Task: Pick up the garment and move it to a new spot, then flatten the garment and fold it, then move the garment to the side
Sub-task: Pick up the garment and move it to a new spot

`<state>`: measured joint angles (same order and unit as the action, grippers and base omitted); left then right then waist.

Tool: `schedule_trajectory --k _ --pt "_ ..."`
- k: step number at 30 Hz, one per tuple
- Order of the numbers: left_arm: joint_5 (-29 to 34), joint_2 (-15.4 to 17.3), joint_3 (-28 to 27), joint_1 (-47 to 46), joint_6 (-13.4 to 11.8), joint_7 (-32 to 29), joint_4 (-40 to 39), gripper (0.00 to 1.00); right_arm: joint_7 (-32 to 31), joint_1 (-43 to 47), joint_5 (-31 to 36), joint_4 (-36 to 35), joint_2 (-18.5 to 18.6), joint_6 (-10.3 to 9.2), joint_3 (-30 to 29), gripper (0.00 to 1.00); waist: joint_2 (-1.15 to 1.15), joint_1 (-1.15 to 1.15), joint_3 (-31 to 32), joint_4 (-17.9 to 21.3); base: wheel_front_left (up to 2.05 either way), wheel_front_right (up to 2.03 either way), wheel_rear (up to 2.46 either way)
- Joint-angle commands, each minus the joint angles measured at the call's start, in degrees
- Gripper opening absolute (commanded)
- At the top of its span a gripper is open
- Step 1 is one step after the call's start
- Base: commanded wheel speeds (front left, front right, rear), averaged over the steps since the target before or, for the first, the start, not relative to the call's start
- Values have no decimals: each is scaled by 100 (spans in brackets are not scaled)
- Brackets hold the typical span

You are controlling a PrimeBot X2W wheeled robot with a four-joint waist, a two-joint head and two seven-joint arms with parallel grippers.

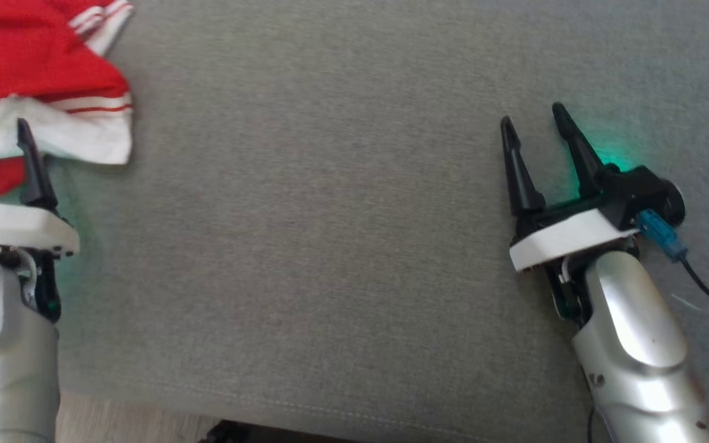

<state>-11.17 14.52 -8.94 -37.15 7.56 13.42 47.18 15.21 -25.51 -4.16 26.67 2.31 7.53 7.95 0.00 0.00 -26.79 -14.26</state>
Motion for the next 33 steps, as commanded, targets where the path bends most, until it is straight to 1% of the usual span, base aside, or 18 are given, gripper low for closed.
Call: schedule_trajectory --k 1,5,9,11,15,17,18,21,25,29,33 --pt "-64 395 -47 -169 -13 -14 -9 100 -21 135 11 222 57 -4 -35 100 0 0 -154 152 0 0 0" --pt "-333 608 323 -499 -10 36 476 100 -21 113 87 133 57 -4 -121 100 0 0 -295 267 0 0 0" --pt "-380 809 394 -720 -22 99 941 100 -21 121 178 73 57 -4 -187 100 0 0 -381 336 0 0 0" --pt "-345 837 433 -800 -55 105 1225 100 -21 128 191 69 57 -4 -214 100 0 0 -403 360 0 0 0" --pt "-350 765 547 -954 -47 -90 1795 100 -21 127 196 97 57 -4 -220 100 0 0 -440 381 0 0 0" --pt "-387 729 595 -1027 -34 -133 1970 15 -21 108 182 108 57 -4 -222 100 0 0 -451 383 0 0 0" --pt "-405 724 618 -1059 -28 -120 2024 0 -21 95 169 114 57 -4 -225 100 0 0 -451 381 0 0 0" --pt "-442 768 696 -1150 -16 -28 2066 0 -21 74 109 130 57 -4 -236 100 0 0 -379 375 0 0 0" --pt "-403 963 878 -1337 -11 119 1690 0 -21 90 -52 145 57 -4 -246 100 0 0 -146 394 0 0 0" --pt "-312 1135 1169 -1483 -9 153 817 0 -21 164 -312 181 57 -4 -190 100 0 0 174 487 0 0 0" --pt "-221 1225 1403 -1460 -9 156 -187 0 -21 264 -613 222 57 -4 -56 100 0 0 512 704 0 0 0"
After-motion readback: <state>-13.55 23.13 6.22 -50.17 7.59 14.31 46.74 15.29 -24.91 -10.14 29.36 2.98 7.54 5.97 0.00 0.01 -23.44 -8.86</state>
